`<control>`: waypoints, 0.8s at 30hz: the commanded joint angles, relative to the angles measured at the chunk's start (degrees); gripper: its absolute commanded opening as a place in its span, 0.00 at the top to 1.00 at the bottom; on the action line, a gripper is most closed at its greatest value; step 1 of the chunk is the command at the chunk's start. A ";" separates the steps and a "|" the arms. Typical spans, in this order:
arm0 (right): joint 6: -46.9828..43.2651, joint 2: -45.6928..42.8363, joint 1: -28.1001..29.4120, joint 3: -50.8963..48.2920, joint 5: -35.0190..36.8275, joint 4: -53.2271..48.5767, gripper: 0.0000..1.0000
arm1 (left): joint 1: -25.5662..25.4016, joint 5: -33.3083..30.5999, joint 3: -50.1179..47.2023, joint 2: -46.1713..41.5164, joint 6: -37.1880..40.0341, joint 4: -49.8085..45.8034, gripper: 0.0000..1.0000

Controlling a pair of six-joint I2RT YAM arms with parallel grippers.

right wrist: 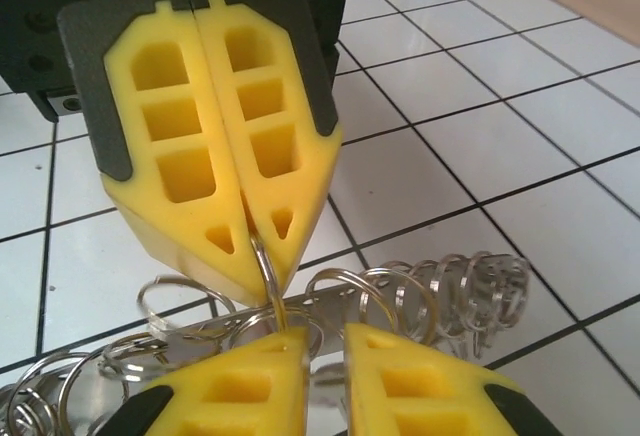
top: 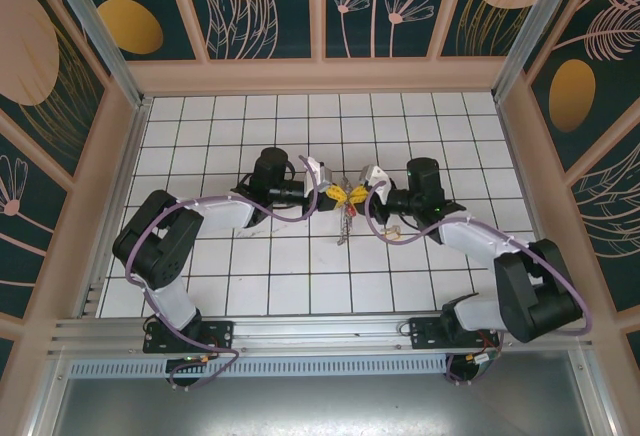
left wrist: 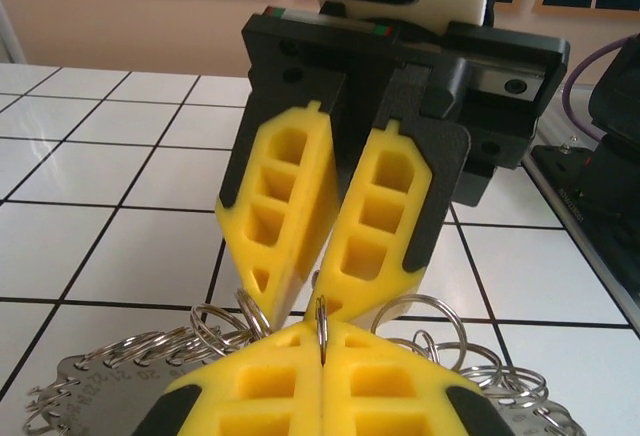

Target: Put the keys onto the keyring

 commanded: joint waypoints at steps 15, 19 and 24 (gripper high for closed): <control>-6.43 -3.04 0.00 3.96 -0.80 -10.90 0.80 | -0.26 -1.38 5.29 -0.64 11.37 -15.80 1.00; -7.89 -1.70 0.37 4.17 0.77 -10.63 0.80 | -0.28 -1.35 5.27 -0.47 12.61 -18.17 1.00; -10.10 0.52 0.76 6.14 1.07 -12.53 0.80 | -0.24 -0.98 7.65 -0.02 13.42 -20.15 1.00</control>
